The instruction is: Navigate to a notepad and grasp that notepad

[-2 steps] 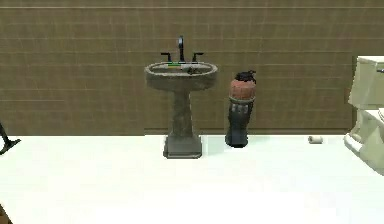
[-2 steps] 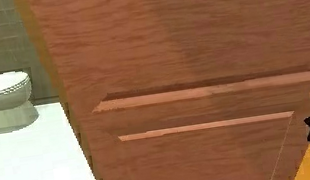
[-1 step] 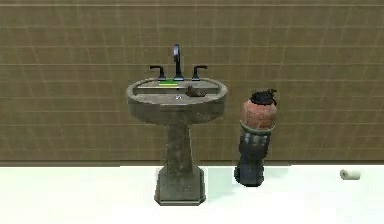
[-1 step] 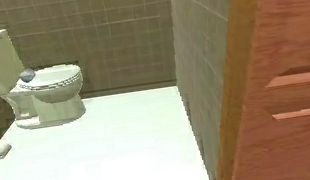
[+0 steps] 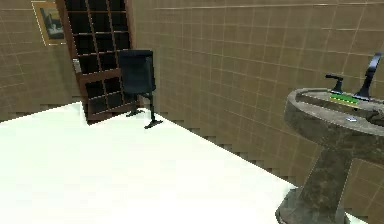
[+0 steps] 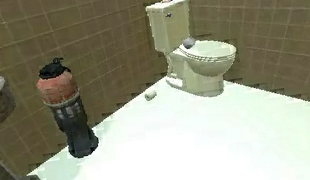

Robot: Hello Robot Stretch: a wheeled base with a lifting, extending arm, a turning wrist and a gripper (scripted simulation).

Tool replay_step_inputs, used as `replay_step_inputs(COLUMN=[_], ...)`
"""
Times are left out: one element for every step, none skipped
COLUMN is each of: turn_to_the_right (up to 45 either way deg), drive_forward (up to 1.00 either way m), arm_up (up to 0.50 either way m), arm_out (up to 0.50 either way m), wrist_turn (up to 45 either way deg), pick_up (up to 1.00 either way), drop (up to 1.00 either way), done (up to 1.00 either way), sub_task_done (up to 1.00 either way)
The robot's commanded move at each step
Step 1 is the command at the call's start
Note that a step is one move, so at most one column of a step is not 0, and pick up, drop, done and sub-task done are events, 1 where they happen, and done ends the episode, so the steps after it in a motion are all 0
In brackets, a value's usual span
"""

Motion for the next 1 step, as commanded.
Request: replay_step_inputs(turn_to_the_right=[-12.0], drive_forward=[0.00], arm_up=[0.00], arm_out=[0.00], wrist_turn=[0.0], pick_up=[0.00], drop=[0.00], done=[0.00], sub_task_done=[0.00])
